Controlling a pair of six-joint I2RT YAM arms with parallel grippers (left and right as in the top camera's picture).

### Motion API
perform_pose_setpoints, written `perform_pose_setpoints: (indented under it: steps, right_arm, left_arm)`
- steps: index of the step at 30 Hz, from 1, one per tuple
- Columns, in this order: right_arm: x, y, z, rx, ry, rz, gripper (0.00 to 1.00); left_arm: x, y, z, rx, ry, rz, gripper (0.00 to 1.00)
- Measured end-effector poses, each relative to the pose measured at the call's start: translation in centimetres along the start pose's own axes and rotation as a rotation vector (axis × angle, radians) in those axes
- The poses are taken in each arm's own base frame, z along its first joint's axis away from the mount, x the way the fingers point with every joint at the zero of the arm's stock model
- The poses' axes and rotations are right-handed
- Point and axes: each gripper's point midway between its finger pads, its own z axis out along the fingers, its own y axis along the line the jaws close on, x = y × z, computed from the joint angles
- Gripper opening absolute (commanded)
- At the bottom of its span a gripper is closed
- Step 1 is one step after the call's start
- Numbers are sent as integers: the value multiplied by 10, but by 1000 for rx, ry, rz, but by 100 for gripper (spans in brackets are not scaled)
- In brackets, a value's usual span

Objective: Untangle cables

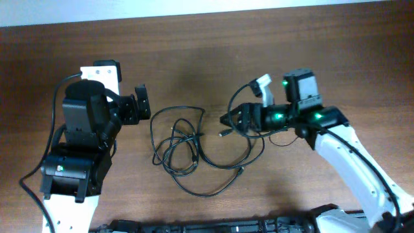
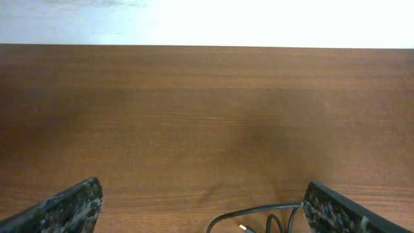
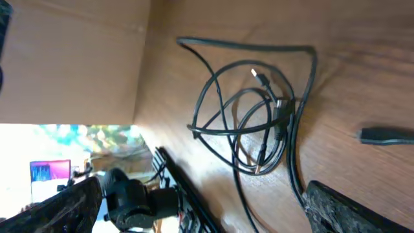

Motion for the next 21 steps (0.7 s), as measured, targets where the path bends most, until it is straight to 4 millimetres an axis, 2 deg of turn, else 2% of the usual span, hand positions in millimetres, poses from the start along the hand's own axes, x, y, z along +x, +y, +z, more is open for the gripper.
perform_pose_setpoints:
  steps: [6, 13, 21]
  right_arm:
    - [-3, 8, 31, -39, 30, -28, 98]
    - [25, 1, 72, 187, 20, 221, 98]
    - [28, 0, 85, 274, -61, 325, 99]
  left_arm:
    - [1, 0, 0, 0, 3, 1, 99]
    - [1, 0, 0, 0, 3, 0, 99]
    - [3, 0, 0, -1, 11, 1, 99]
